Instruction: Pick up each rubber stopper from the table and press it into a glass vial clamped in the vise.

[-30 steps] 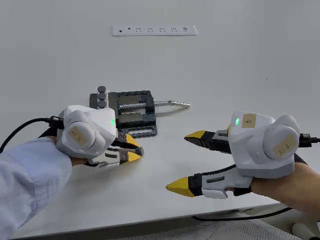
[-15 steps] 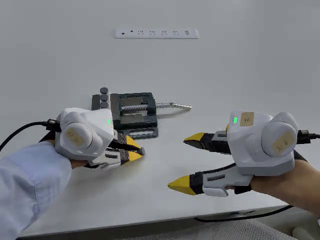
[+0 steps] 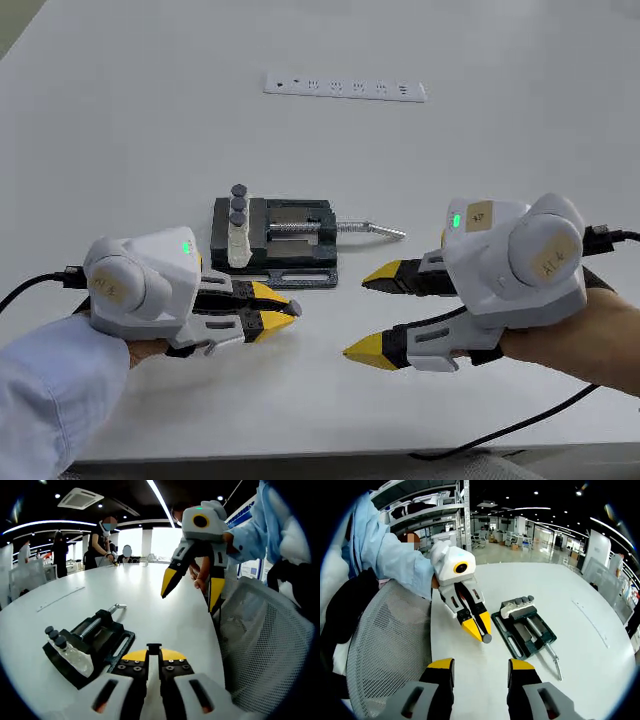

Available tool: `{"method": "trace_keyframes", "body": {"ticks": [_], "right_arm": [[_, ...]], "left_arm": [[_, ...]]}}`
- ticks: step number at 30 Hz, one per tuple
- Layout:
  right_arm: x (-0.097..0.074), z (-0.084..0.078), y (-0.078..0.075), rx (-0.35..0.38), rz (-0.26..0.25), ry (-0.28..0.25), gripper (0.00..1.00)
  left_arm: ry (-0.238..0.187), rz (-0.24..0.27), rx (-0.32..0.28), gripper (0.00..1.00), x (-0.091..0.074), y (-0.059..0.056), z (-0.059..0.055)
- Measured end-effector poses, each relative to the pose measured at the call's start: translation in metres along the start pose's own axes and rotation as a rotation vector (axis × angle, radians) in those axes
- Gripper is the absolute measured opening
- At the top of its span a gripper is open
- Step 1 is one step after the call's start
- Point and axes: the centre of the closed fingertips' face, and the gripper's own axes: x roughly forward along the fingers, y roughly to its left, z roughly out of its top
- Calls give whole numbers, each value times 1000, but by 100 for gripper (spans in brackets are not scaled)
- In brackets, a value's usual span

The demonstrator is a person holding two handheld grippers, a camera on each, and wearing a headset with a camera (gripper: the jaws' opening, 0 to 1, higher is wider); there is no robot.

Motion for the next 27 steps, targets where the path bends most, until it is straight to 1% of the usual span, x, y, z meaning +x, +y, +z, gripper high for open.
{"method": "trace_keyframes", "body": {"ticks": [1, 2, 3, 5, 7, 8, 9, 10, 11, 14, 15, 17, 18, 20, 23, 27], "right_arm": [[1, 5, -1, -11, 5, 4, 40], [1, 8, -3, -21, 7, 15, 38], [2, 13, -3, -31, 20, 19, 37], [3, 21, -4, -42, 29, 26, 34], [5, 27, -5, -77, 42, 51, 28], [7, 30, -7, -99, 46, 65, 27], [8, 33, -7, -111, 54, 66, 25], [9, 35, -7, -117, 61, 69, 24], [10, 39, -7, -129, 73, 76, 24], [11, 44, -6, -168, 99, 91, 23], [11, 46, -4, -185, 121, 95, 23], [11, 46, -2, -202, 144, 111, 21], [11, 45, -1, -220, 158, 128, 20], [12, 46, -1, -242, 164, 134, 19], [12, 46, 0, -263, 189, 149, 18], [12, 46, 2, -286, 213, 164, 15]], "left_arm": [[-20, 6, -13, 1, -2, -1, 4], [-25, 11, -14, 1, -4, -1, 5], [-35, 17, -12, 1, -6, -1, 8], [-52, 26, -4, 1, -8, -2, 12], [-78, 36, 2, 1, -10, -2, 19], [-97, 38, 2, 1, -12, -2, 23], [-106, 40, 6, 1, -13, -2, 26], [-114, 39, 3, 1, -13, -2, 28], [-143, 33, -8, 1, -15, -3, 33], [-173, 32, -22, 1, -19, -4, 39], [-187, 26, -31, 1, -20, -5, 42], [-190, 15, -17, 1, -20, -9, 44], [-194, 5, -16, 1, -20, -11, 46], [-202, -9, -16, 1, -20, -13, 47], [-206, -26, -10, 1, -20, -16, 49], [-215, -37, -10, 1, -20, -18, 51]]}}
